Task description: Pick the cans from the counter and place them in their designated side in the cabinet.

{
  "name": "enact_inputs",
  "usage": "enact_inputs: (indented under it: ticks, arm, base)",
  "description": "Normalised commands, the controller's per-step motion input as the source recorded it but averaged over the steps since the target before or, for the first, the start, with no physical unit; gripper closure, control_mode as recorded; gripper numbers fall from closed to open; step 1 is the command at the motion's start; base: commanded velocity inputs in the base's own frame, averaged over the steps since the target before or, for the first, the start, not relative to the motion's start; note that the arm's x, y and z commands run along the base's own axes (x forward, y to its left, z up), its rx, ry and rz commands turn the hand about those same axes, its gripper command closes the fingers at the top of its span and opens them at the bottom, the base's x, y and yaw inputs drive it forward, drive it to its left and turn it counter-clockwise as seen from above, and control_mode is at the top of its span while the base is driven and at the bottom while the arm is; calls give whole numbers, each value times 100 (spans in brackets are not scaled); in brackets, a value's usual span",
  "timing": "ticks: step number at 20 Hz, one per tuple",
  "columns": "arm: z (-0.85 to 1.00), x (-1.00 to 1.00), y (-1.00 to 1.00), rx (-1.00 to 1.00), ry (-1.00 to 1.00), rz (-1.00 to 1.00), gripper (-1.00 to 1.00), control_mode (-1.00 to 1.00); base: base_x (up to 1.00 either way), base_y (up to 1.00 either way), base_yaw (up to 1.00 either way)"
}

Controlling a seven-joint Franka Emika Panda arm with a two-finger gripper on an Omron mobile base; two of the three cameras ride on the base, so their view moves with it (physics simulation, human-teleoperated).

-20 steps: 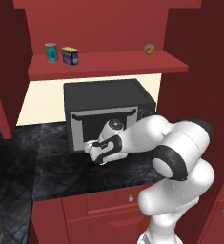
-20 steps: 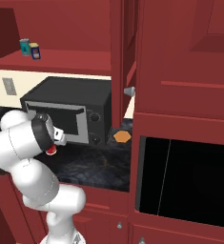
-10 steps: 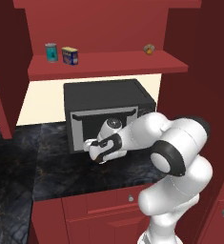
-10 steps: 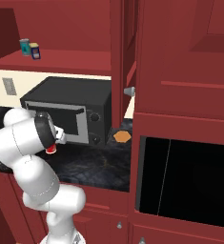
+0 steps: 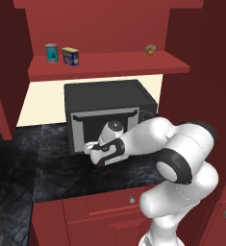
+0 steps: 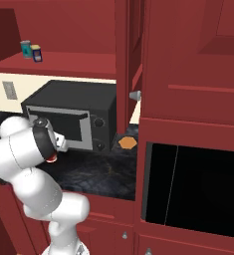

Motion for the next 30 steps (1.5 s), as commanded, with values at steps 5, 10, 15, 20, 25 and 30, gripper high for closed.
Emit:
enact_inputs:
  ticks: [5,10,15,20,25,30]
  arm:
    - [12,-18,-3,0,-2,2,100,-100]
    - [15,-19,-8,0,0,2,100,-100]
    - [16,-29,-8,0,0,2,100,-100]
    - [27,-29,-4,0,-1,3,100,-100]
    - [30,-30,-3,0,-2,4,100,-100]
    - [34,-31,-2,0,-2,3,100,-100]
  base:
    - [0,0,0]
    - [0,0,0]
    - [0,0,0]
    - [0,0,0]
    - [0,0,0]
    - [0,0,0]
